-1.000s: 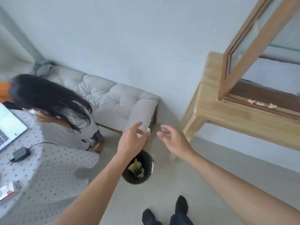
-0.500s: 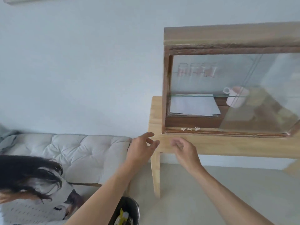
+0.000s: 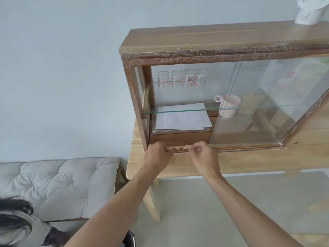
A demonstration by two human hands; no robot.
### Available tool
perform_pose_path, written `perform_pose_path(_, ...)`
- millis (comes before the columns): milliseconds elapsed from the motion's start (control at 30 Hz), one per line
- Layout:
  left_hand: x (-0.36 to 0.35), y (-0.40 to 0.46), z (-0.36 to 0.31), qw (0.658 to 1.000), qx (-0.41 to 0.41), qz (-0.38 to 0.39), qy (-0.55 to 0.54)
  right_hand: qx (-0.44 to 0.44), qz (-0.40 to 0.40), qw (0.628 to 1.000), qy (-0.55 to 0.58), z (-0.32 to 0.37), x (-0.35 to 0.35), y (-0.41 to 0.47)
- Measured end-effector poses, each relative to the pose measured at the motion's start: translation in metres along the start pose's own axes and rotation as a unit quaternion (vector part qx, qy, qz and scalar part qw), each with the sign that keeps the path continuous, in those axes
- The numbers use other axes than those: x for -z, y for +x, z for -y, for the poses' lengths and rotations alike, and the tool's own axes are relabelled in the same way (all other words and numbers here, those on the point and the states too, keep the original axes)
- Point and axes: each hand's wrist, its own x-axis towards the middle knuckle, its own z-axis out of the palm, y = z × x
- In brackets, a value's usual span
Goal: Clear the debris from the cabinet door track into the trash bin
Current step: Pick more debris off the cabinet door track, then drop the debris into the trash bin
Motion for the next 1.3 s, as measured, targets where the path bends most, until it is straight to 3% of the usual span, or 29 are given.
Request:
perform_pose_path(300,-0.004,0.021,-0.036,0.995,0.045,0.020,0.092,-0.015,0.046,0.992,-0.113,0.008,-0.015,0.029)
perform_pose_path(467,-0.003,0.031,-0.038,0.996,0.051,0.058,0.039,-0.014,0.055,0.992,-0.116,0.009,-0.018,0.033)
perform_pose_path(567,0.001,0.028,-0.025,0.994,0.063,0.069,-0.047,-0.015,0.068,0.995,-0.071,0.008,-0.017,0.030)
perform_pose_path(733,0.008,-0.008,0.020,0.984,0.055,-0.003,-0.170,-0.008,0.083,0.997,0.003,0.004,-0.025,0.006)
perform_pose_path(900,0.023,-0.052,0.077,0.974,0.077,-0.038,-0.208,0.017,0.107,0.994,0.024,0.019,-0.049,-0.038)
perform_pose_path(1067,0.027,-0.093,0.154,0.953,0.141,-0.089,-0.253,0.057,0.197,0.978,0.042,0.037,-0.093,-0.096)
perform_pose_path(1300,0.017,-0.146,0.255,0.927,0.253,-0.128,-0.244,0.044,0.331,0.942,0.018,0.029,-0.182,-0.155)
